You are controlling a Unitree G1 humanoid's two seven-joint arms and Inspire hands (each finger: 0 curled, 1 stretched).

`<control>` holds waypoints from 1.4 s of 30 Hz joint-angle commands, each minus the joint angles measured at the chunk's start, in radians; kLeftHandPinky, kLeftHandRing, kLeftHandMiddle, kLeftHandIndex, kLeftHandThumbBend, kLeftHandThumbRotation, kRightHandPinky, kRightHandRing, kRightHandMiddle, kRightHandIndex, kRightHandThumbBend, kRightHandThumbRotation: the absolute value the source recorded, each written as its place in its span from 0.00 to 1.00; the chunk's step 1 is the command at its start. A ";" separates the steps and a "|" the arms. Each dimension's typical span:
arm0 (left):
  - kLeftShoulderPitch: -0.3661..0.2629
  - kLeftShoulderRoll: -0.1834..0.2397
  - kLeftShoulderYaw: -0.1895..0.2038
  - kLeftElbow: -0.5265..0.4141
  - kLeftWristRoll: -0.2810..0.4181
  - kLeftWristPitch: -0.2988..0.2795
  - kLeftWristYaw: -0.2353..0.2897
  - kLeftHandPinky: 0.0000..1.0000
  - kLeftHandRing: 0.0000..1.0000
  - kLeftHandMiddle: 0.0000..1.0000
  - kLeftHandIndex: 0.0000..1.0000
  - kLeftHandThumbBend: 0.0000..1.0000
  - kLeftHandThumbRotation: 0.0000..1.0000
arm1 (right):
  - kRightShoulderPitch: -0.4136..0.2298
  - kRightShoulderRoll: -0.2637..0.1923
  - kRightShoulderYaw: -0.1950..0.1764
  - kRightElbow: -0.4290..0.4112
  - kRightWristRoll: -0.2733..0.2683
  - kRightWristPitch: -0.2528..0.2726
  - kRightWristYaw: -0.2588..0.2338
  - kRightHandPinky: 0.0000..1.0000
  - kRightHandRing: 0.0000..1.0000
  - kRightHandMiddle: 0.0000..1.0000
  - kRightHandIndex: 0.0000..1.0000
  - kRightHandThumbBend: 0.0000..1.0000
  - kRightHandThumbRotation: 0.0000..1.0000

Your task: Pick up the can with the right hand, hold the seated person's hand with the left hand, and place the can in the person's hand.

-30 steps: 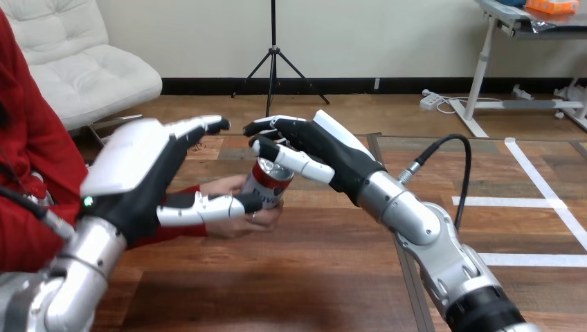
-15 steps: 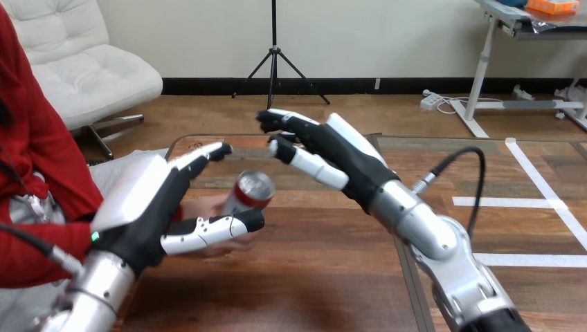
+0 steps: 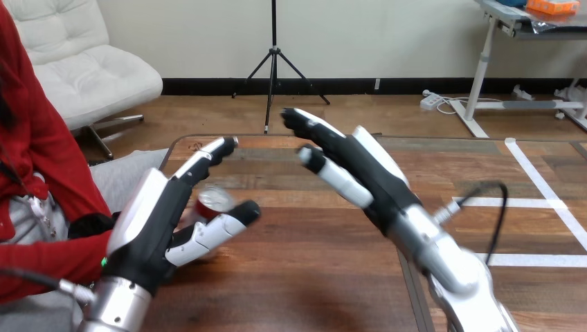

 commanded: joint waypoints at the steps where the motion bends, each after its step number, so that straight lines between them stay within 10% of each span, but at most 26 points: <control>1: 0.003 -0.057 -0.001 0.036 -0.103 -0.093 -0.001 0.85 0.89 0.89 0.87 1.00 1.00 | 0.043 0.007 -0.045 -0.098 0.047 -0.042 -0.025 0.97 0.98 0.95 0.94 1.00 1.00; 20: 0.132 -0.132 -0.027 0.014 -0.191 -0.264 -0.041 0.91 0.90 0.90 0.90 0.88 1.00 | 0.318 0.046 -0.066 -0.337 0.274 -0.086 0.010 0.98 0.96 0.97 0.96 1.00 1.00; 42: 0.258 -0.185 -0.086 -0.107 -0.309 -0.249 -0.096 0.89 0.89 0.88 0.88 0.84 1.00 | 0.545 0.098 -0.060 -0.489 0.417 -0.093 0.039 0.88 0.88 0.91 0.92 0.95 1.00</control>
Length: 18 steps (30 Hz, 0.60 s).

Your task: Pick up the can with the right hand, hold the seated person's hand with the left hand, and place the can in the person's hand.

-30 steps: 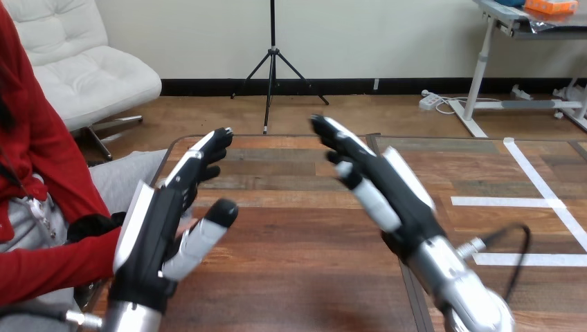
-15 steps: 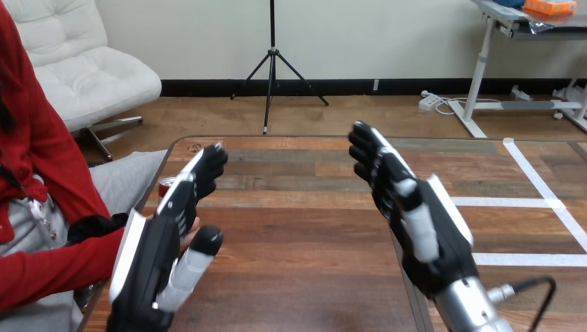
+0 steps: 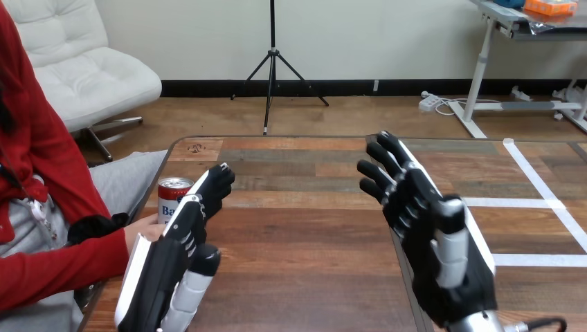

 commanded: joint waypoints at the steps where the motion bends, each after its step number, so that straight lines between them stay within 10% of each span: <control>1: -0.019 -0.025 -0.016 -0.076 -0.042 -0.004 -0.010 0.89 0.89 0.88 0.88 0.83 1.00 | 0.009 0.021 -0.003 -0.075 0.034 -0.019 0.010 0.87 0.88 0.91 0.92 0.94 1.00; 18: -0.022 -0.029 -0.037 -0.081 -0.055 -0.016 -0.026 0.86 0.87 0.85 0.83 0.75 1.00 | 0.104 0.026 0.014 -0.119 0.055 -0.013 0.030 0.82 0.89 0.92 0.93 0.88 1.00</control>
